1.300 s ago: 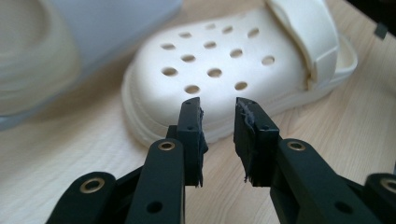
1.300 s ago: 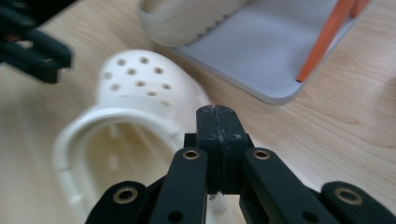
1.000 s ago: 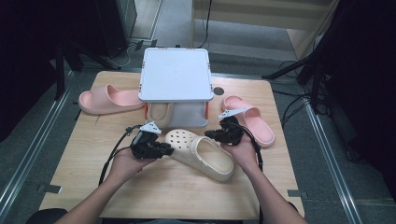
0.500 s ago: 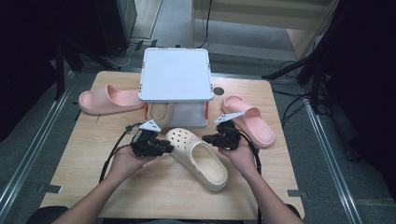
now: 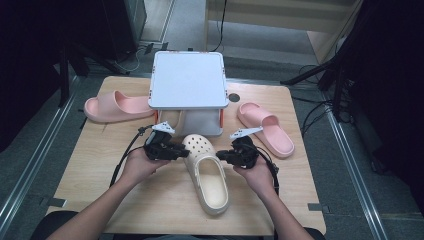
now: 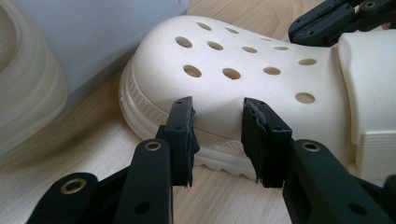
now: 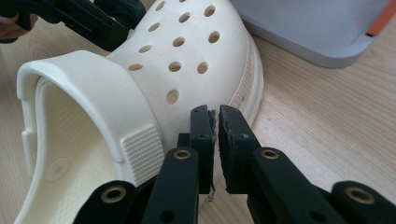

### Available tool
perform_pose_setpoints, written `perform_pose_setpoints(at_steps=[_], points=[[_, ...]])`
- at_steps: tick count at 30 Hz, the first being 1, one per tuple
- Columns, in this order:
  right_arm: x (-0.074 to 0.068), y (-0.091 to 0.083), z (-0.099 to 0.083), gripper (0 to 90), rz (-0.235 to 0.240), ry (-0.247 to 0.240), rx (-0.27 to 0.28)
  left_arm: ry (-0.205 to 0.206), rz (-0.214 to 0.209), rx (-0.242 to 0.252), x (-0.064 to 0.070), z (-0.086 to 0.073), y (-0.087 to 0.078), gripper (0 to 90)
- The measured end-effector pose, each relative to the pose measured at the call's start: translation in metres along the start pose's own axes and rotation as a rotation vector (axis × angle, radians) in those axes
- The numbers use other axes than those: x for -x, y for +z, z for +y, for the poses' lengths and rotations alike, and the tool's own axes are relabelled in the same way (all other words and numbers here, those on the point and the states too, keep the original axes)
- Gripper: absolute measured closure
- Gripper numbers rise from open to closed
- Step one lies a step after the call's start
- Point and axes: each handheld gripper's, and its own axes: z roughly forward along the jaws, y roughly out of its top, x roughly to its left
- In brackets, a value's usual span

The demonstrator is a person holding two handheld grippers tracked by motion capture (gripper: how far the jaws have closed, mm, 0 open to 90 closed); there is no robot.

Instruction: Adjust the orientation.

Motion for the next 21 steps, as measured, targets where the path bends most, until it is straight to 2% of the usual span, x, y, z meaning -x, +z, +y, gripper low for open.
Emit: perform_pose_setpoints(at_steps=[3,7,9,11,15,18,21], points=[[0.001,-0.002,-0.003,85.0,-0.006,0.023,0.013,-0.002,-0.015,0.006,-0.002,0.003,0.003,63.7],[-0.004,-0.003,-0.007,85.9,-0.037,0.025,0.025,0.022,-0.017,-0.019,-0.004,0.009,0.006,62.4],[-0.005,-0.004,-0.009,85.4,-0.041,0.026,0.028,0.038,-0.008,-0.017,-0.003,0.011,0.007,62.8],[-0.005,-0.006,-0.011,83.2,-0.039,0.035,0.030,0.023,-0.023,-0.014,-0.005,0.013,0.009,64.0],[0.000,-0.007,-0.015,80.3,-0.023,0.074,0.049,0.022,-0.029,-0.019,-0.007,0.017,0.012,63.8],[-0.001,-0.009,-0.016,75.4,-0.038,0.073,0.053,0.033,-0.005,-0.014,-0.006,0.020,0.010,63.0],[-0.003,-0.014,-0.016,68.8,-0.068,0.064,0.070,0.026,-0.017,-0.005,-0.005,0.023,0.006,61.1]])
